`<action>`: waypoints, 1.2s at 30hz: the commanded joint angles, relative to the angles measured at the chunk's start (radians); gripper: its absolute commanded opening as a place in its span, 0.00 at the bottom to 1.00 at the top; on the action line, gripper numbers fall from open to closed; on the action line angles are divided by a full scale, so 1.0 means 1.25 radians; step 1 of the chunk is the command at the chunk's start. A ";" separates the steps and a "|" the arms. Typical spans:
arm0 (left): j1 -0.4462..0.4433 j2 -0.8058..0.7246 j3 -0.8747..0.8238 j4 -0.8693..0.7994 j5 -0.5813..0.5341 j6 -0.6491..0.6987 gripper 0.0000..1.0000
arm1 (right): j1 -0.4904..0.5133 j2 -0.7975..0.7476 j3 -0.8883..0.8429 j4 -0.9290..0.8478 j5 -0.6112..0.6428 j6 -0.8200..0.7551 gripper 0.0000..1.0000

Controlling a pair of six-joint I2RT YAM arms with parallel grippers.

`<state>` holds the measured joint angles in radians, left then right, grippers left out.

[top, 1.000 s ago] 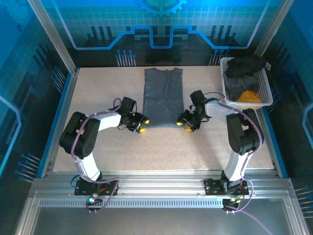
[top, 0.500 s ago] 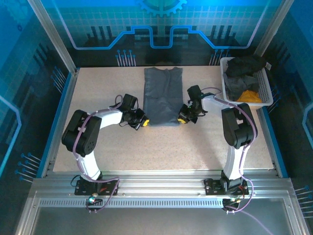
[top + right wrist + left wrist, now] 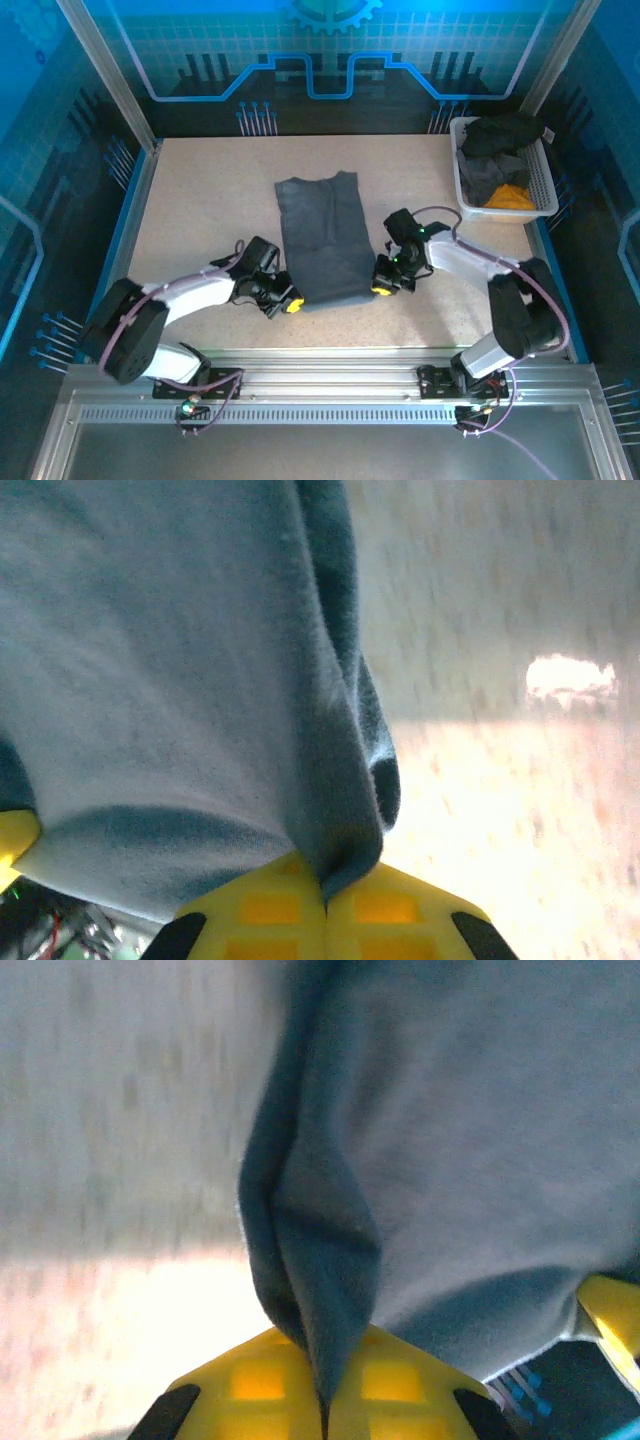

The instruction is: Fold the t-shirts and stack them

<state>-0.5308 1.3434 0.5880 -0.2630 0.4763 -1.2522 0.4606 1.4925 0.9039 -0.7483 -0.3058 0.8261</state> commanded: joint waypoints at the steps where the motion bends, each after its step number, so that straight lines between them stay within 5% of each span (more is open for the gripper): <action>1: -0.016 -0.134 -0.006 -0.094 0.000 -0.041 0.00 | 0.022 -0.086 0.021 -0.096 -0.009 0.028 0.00; 6: -0.006 -0.256 0.019 -0.062 -0.067 -0.051 0.00 | 0.022 -0.052 0.175 -0.210 0.070 0.001 0.00; 12: 0.076 -0.208 0.043 0.102 -0.123 -0.123 0.00 | -0.040 0.083 0.372 -0.217 0.054 -0.031 0.00; 26: 0.274 0.364 0.490 0.231 -0.104 -0.011 0.00 | -0.144 0.646 1.033 -0.180 0.008 -0.027 0.01; 27: 0.282 0.408 0.519 0.240 -0.097 -0.008 0.01 | -0.149 0.709 1.095 -0.177 -0.005 -0.035 0.11; 29: 0.294 0.483 0.570 0.273 -0.062 -0.010 0.22 | -0.160 0.806 1.212 -0.205 -0.050 -0.048 0.28; 31: 0.297 0.503 0.596 0.274 -0.061 -0.006 0.27 | -0.164 0.851 1.284 -0.222 -0.073 -0.076 0.39; 33: 0.291 0.462 0.602 0.207 -0.102 0.030 0.33 | -0.161 0.814 1.261 -0.185 -0.084 -0.118 0.54; 36: 0.265 0.351 0.555 0.116 -0.171 0.064 0.46 | -0.163 0.703 1.143 -0.126 -0.072 -0.144 0.62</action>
<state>-0.1696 1.9400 1.2926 -0.0277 0.3260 -1.2400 0.2581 2.5275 2.3856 -0.9489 -0.3546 0.7086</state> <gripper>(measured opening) 0.439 0.613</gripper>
